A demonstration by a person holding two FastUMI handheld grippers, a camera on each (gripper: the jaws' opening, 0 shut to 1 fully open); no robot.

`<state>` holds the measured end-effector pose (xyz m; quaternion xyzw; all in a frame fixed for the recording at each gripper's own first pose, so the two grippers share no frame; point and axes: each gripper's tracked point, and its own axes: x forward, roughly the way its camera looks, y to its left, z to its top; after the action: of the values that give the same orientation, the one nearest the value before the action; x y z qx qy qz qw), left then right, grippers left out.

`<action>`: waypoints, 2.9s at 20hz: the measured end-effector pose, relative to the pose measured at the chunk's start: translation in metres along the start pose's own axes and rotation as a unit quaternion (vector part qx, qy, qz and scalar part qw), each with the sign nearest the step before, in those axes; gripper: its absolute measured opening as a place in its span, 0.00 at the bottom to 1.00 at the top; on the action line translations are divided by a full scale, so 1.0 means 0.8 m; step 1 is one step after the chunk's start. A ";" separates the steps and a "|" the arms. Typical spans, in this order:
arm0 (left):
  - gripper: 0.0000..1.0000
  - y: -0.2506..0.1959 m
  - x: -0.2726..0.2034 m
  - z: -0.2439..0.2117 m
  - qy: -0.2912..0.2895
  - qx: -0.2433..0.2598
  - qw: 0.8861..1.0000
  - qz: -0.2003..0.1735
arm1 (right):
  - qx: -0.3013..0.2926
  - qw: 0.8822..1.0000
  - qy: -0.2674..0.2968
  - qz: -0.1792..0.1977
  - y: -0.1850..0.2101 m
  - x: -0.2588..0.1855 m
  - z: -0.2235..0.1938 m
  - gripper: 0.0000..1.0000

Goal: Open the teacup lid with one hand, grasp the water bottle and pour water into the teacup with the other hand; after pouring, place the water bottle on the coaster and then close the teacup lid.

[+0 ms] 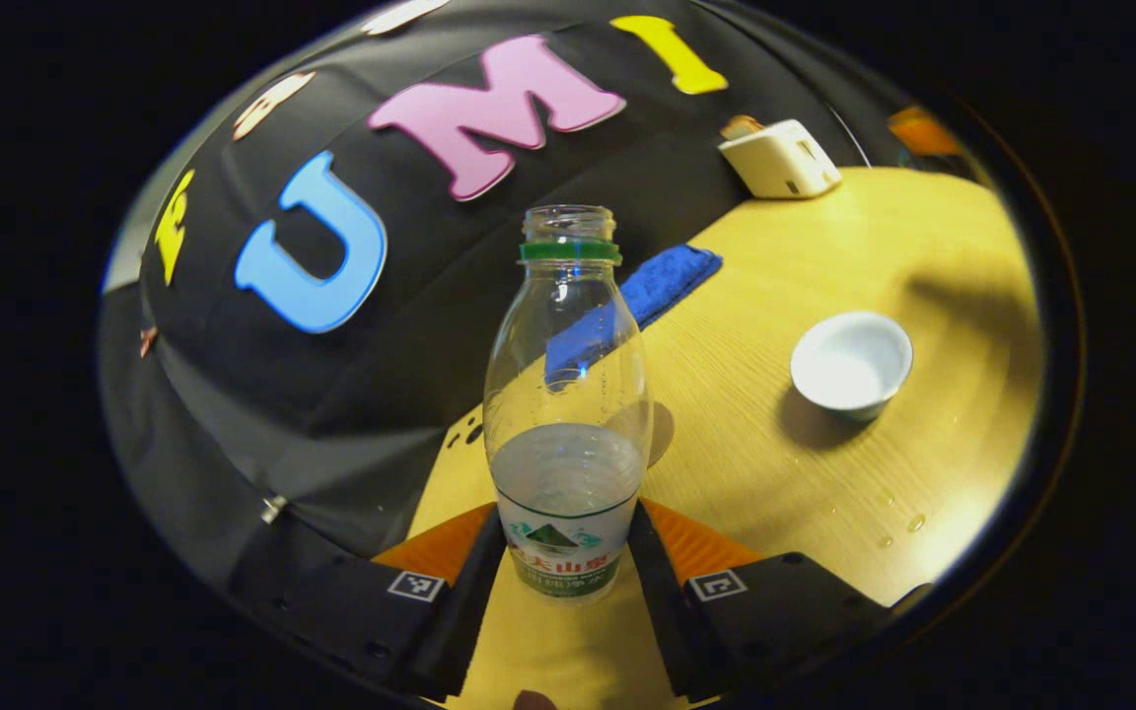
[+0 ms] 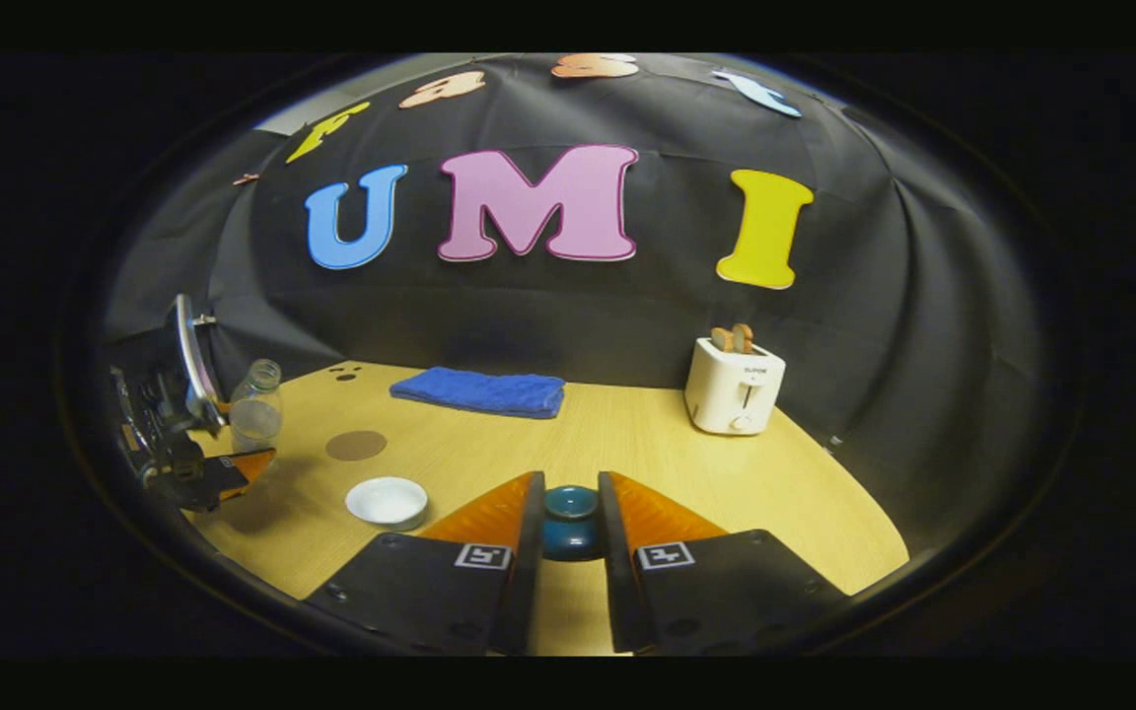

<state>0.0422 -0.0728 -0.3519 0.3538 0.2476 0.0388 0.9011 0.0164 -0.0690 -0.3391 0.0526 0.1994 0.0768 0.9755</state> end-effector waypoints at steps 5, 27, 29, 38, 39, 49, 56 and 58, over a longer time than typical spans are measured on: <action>0.75 -0.014 0.002 0.000 0.020 0.098 0.995 0.021 | -0.007 1.000 0.000 0.001 -0.033 -0.009 -0.002 0.32; 0.74 0.022 0.009 0.037 -0.002 0.396 0.910 0.122 | -0.015 1.000 -0.007 0.006 -0.093 -0.020 -0.002 0.32; 0.74 0.026 0.013 0.043 -0.002 0.407 0.905 0.125 | -0.015 1.000 -0.007 0.006 -0.093 -0.019 -0.001 0.32; 0.75 0.019 0.025 0.052 -0.015 0.430 0.894 0.128 | -0.013 1.000 -0.008 0.003 -0.096 -0.014 -0.002 0.27; 0.75 0.018 0.024 0.053 -0.016 0.432 0.893 0.128 | -0.013 1.000 -0.008 0.002 -0.095 -0.014 -0.002 0.32; 0.75 0.021 0.024 0.061 -0.036 0.465 0.872 0.147 | -0.014 1.000 -0.007 0.003 -0.096 -0.017 -0.003 0.32; 0.74 0.027 0.024 0.072 -0.052 0.496 0.849 0.175 | -0.019 1.000 -0.010 -0.008 -0.100 -0.022 -0.002 0.32; 0.75 0.030 0.021 0.077 -0.062 0.507 0.839 0.189 | -0.016 1.000 -0.010 -0.008 -0.098 -0.024 -0.001 0.32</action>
<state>0.0886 -0.0889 -0.3047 0.8026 0.1051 0.0551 0.5846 0.0088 -0.1491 -0.3433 0.0358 0.1883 0.0718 0.9788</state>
